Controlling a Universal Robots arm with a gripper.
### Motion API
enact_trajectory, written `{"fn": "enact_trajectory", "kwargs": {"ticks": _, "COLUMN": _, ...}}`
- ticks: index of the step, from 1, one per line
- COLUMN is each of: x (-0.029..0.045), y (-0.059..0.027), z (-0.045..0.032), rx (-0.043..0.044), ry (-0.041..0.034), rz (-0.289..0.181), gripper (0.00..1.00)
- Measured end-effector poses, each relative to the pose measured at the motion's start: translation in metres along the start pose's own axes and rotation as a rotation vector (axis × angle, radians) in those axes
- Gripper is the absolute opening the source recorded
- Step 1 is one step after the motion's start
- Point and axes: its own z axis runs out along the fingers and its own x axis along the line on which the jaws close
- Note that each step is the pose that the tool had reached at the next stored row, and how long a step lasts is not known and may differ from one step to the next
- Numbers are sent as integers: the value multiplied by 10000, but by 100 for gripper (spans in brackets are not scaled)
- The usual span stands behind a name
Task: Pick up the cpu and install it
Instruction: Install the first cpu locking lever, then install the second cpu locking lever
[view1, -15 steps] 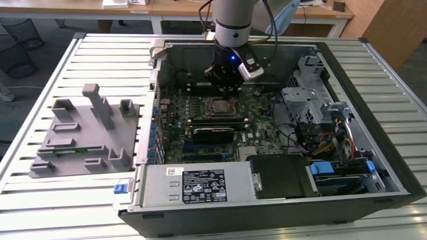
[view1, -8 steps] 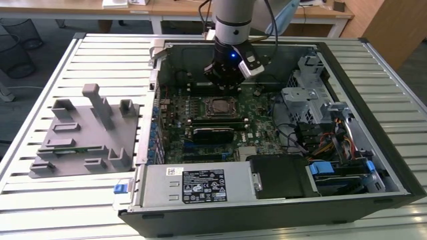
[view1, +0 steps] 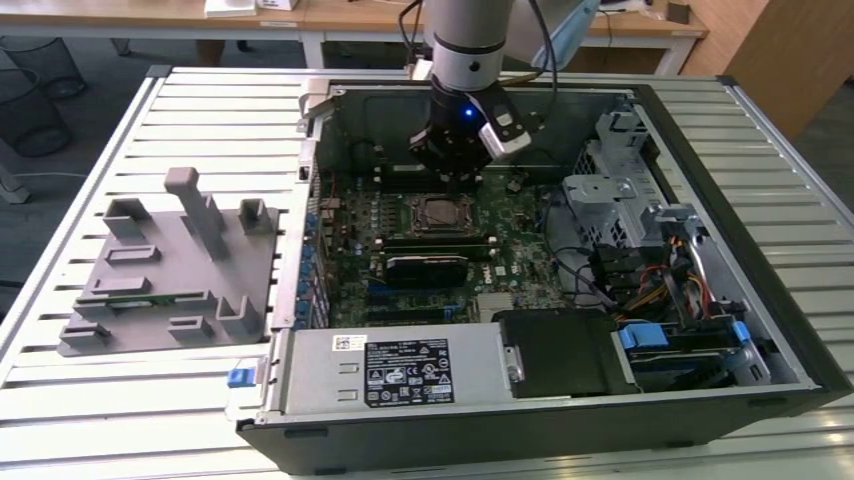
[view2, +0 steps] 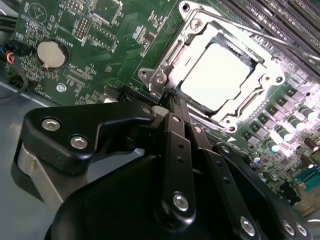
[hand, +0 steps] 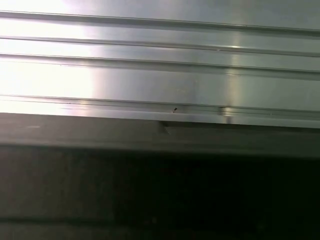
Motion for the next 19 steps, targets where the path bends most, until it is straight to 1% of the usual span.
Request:
{"fn": "enact_trajectory", "kwargs": {"ticks": 9, "x": -9, "y": -65, "z": 1, "rx": 0, "ry": 0, "rz": 0, "gripper": 11}}
{"fn": "enact_trajectory", "kwargs": {"ticks": 19, "x": -14, "y": -177, "z": 3, "rx": -2, "ry": 0, "rz": 0, "gripper": 11}}
